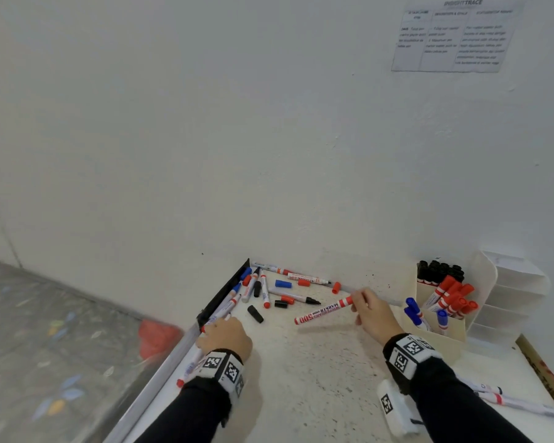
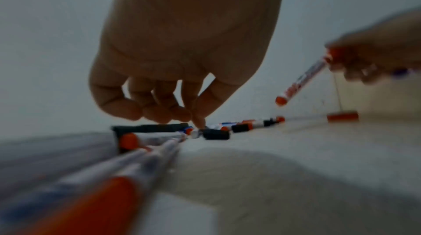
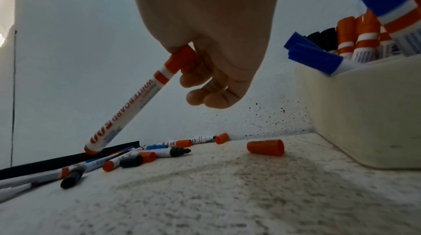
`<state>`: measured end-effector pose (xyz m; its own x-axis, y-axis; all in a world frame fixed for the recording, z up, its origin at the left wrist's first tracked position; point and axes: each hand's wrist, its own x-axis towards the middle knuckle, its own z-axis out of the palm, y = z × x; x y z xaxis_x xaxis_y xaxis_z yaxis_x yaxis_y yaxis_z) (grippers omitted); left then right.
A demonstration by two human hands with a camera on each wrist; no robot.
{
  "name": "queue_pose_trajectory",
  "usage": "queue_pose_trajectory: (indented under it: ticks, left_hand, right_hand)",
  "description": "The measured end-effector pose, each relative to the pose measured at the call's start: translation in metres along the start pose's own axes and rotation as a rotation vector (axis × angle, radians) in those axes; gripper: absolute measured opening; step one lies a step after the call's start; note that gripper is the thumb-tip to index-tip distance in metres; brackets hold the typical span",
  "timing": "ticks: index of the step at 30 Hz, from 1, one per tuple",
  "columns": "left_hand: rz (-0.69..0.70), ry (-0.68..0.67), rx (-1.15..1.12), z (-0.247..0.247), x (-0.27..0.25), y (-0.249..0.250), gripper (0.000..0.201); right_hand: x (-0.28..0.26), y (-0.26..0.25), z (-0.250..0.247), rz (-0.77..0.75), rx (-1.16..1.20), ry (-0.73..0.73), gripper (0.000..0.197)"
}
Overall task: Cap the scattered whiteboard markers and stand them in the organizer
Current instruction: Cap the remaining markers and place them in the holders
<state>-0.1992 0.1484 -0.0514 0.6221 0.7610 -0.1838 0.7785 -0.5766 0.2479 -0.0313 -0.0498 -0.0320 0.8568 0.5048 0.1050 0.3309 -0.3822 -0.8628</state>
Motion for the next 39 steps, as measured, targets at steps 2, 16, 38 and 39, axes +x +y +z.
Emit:
queue_pose_trajectory:
  ticks: [2, 16, 38, 39]
  left_hand:
    - [-0.065, 0.034, 0.099, 0.002, -0.009, -0.02, 0.039]
    - [0.143, 0.021, -0.116, -0.002, -0.02, -0.063, 0.025]
    - [0.067, 0.043, -0.273, -0.003, -0.011, -0.043, 0.03]
    - [0.071, 0.053, -0.298, -0.003, -0.01, -0.038, 0.03]
  right_hand:
    - [0.001, -0.006, 0.0, -0.018, 0.014, 0.042, 0.021]
    - [-0.016, -0.024, -0.016, -0.063, -0.067, 0.059, 0.017]
    - [-0.006, -0.021, -0.064, -0.139, -0.084, 0.322, 0.012]
    - [-0.005, -0.023, -0.073, -0.138, -0.08, 0.362, 0.014]
